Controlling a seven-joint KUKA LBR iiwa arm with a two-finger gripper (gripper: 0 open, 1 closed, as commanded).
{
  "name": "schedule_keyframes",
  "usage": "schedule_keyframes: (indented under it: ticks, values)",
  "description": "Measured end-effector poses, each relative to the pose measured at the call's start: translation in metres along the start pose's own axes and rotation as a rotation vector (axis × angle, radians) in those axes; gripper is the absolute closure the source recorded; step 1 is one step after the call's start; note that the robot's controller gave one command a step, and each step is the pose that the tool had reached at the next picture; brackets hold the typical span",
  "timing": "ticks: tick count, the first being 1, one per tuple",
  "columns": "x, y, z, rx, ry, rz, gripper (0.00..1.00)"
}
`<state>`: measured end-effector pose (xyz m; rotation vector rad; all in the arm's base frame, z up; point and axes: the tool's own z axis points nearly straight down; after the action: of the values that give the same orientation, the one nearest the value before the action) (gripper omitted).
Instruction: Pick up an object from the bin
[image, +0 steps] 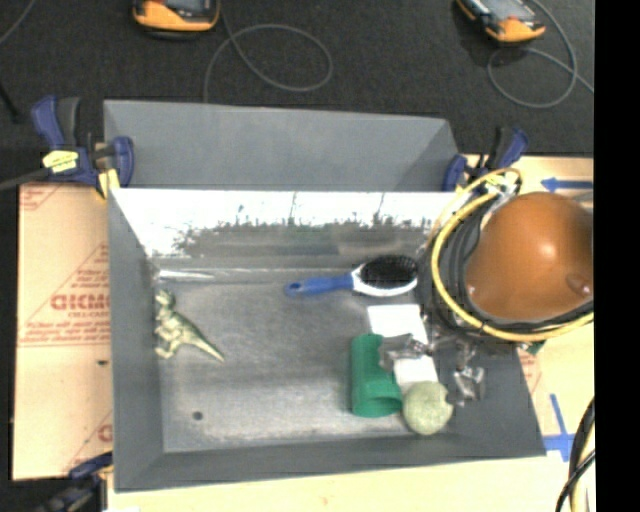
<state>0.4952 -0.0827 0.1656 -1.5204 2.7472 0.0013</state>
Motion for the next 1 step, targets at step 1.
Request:
schedule_keyframes:
  ticks: [1]
  values:
    - [0.0079, -0.0010, 0.0067, 0.000, 0.003, 0.017, 0.00]
